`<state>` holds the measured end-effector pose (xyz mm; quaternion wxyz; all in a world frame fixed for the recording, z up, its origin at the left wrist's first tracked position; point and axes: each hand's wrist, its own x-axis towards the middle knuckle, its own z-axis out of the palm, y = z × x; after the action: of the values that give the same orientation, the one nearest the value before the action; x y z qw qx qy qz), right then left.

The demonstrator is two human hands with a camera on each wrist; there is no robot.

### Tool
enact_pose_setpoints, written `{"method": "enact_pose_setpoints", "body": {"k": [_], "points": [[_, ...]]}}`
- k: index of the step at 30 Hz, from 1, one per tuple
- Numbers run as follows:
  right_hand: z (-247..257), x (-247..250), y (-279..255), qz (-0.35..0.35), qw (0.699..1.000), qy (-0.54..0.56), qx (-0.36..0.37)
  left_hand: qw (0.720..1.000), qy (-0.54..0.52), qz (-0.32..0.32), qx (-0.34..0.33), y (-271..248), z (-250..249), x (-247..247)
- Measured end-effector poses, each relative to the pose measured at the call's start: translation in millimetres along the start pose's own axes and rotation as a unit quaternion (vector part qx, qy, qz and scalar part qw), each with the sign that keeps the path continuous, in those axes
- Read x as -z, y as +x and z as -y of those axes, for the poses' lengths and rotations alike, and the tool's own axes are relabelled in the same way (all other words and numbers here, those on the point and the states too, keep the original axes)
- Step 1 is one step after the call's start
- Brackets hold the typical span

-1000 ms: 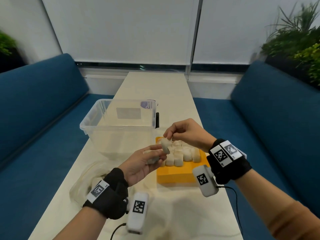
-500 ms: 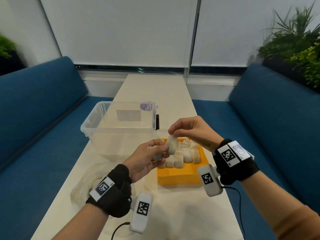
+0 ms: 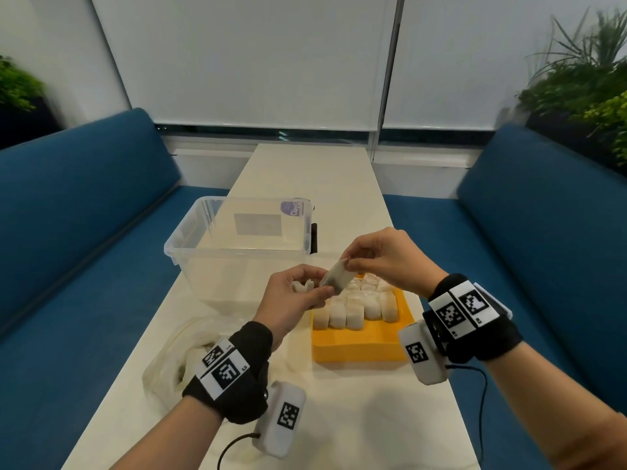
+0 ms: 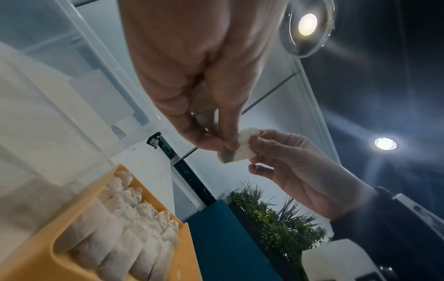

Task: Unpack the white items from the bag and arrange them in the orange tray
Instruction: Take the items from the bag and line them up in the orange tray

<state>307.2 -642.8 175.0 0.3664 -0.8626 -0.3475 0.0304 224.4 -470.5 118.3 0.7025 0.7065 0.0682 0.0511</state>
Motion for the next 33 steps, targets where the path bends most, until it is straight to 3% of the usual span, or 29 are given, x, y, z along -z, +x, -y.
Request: {"method": "enact_pose_setpoints", "body": {"k": [6, 10, 14, 19, 27, 33], "points": [[-15.8, 0.4, 4.4, -0.002, 0.997, -0.072, -0.013, 0.982, -0.138, 0.015, 0.129, 4.9, 7.6, -2.3], [-37.1, -6.6, 6.4, 0.024, 0.988, -0.141, -0.054, 0.967, -0.194, -0.001, 0.166, 6.2, 13.4, -1.9], [-61.1, -21.5, 3.5, 0.113, 0.971, -0.189, -0.098, 0.963, -0.201, -0.01, 0.181, 6.3, 18.6, 0.2], [-91.5, -45.2, 13.1, 0.243, 0.921, -0.263, -0.153, 0.963, -0.196, -0.032, 0.184, 6.2, 23.4, 3.6], [-110.7, -54.6, 37.7, 0.203, 0.905, -0.291, -0.234, 0.962, -0.193, -0.039, 0.192, 2.9, 26.8, 4.2], [-118.2, -59.3, 42.2, 0.188, 0.897, -0.321, -0.238, 0.957, -0.205, -0.054, 0.196, 4.7, 32.9, 4.9]]}}
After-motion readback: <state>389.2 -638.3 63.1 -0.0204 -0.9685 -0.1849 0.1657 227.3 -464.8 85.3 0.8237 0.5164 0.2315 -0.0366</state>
